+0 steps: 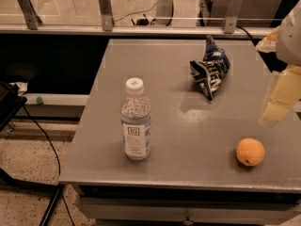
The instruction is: Move blue chip bag near blue plastic bottle
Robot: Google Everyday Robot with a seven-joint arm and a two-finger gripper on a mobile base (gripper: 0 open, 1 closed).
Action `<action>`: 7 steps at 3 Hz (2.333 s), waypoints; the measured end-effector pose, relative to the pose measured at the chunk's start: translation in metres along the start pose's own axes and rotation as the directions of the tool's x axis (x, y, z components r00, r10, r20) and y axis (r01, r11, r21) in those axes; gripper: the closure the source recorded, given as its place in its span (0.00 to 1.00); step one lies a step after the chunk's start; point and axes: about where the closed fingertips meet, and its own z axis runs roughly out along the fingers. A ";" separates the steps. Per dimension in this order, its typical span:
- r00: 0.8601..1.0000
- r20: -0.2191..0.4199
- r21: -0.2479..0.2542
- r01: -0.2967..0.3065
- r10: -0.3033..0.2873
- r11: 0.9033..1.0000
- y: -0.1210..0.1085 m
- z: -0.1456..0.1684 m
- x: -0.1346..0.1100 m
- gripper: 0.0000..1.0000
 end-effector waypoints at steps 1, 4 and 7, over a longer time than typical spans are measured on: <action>1.000 0.002 0.005 0.001 -0.001 1.000 -0.001 0.000 -0.001 0.00; 0.950 0.088 0.147 0.284 -0.299 0.947 -0.091 0.072 -0.015 0.00; 0.851 0.117 0.102 0.502 -0.512 0.859 -0.124 0.164 -0.062 0.39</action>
Offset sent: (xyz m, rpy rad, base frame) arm 0.0513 -0.0100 -0.0232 -0.0284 -0.1383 0.0918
